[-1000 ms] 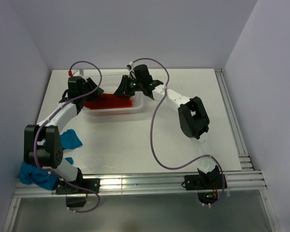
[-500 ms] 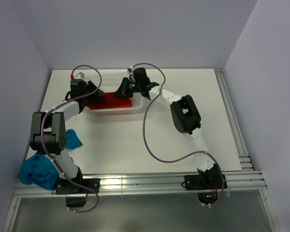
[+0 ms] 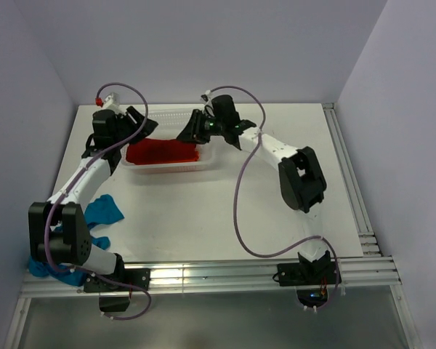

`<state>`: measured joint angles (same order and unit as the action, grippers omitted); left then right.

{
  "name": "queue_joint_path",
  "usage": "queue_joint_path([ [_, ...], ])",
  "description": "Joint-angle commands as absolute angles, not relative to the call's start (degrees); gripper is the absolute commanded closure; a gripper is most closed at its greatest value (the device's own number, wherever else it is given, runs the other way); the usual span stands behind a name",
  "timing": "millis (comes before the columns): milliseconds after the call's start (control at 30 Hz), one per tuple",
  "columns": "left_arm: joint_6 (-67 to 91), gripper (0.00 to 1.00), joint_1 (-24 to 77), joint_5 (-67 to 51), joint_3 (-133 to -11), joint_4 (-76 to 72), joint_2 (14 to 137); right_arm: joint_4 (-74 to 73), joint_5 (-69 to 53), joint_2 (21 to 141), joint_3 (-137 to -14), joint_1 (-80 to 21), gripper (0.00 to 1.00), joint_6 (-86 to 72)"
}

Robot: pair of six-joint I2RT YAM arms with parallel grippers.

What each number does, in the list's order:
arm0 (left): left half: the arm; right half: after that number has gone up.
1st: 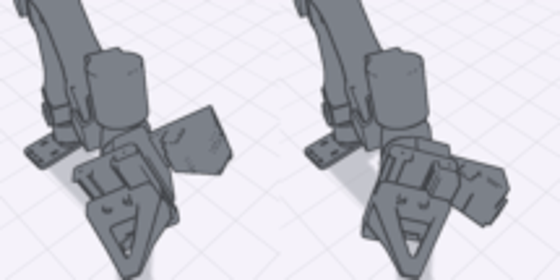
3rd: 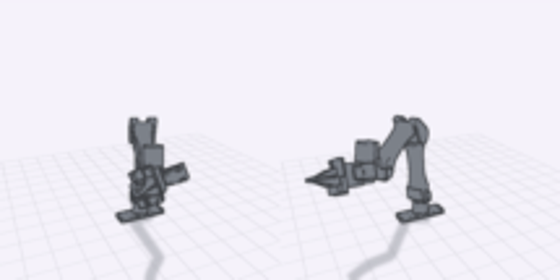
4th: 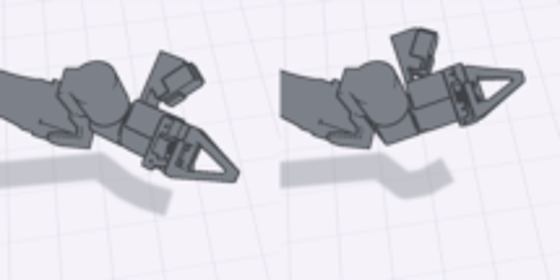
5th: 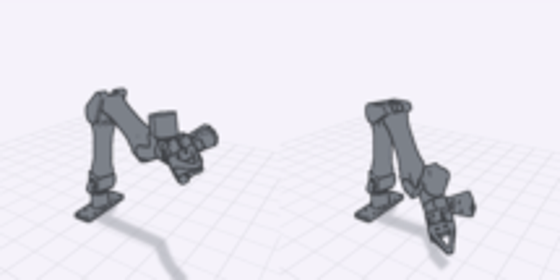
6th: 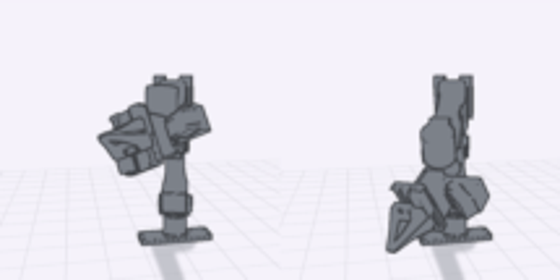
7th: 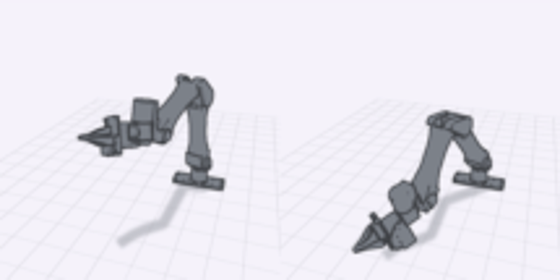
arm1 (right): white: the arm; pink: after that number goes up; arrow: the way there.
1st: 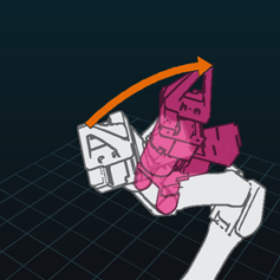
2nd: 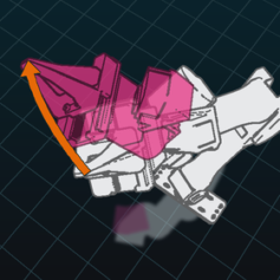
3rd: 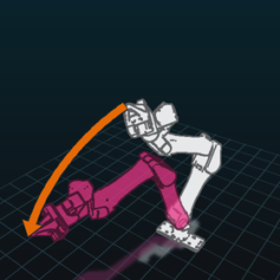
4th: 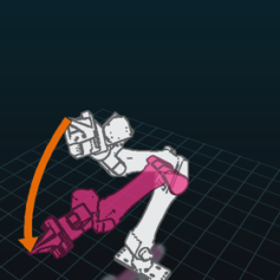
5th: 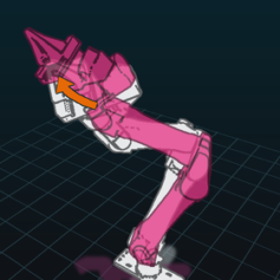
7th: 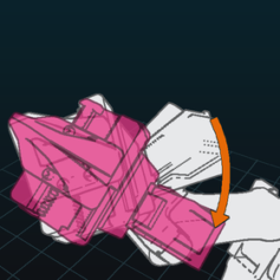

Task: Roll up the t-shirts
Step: Place the rolled tshirt into the container

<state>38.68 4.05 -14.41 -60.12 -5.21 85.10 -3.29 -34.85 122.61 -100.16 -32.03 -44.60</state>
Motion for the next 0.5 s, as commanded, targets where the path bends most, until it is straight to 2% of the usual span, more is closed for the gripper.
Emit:
queue_joint_path([
  [0,39.55,0.41,4.92,-19.59,-59.68,-6.5,84.8,-0.26,-34.98,113.48,-94.5,-30.24,0.64,-42.98],
  [167,42.18,0.44,5.71,-22.32,-58.1,-10.98,88.85,2.64,-34.28,107.15,-85.62,-28.13,0.71,-41.66],
  [333,42.1,0.46,6.41,-20.92,-59.67,-12.39,97.02,3.69,-33.93,101.79,-77.01,-25.4,0.71,-40.17],
  [467,42.89,0.48,6.94,-23.55,-62.31,-13.44,102.74,-1.3,-29.28,98.97,-74.53,-24.0,0.71,-37.1],
])
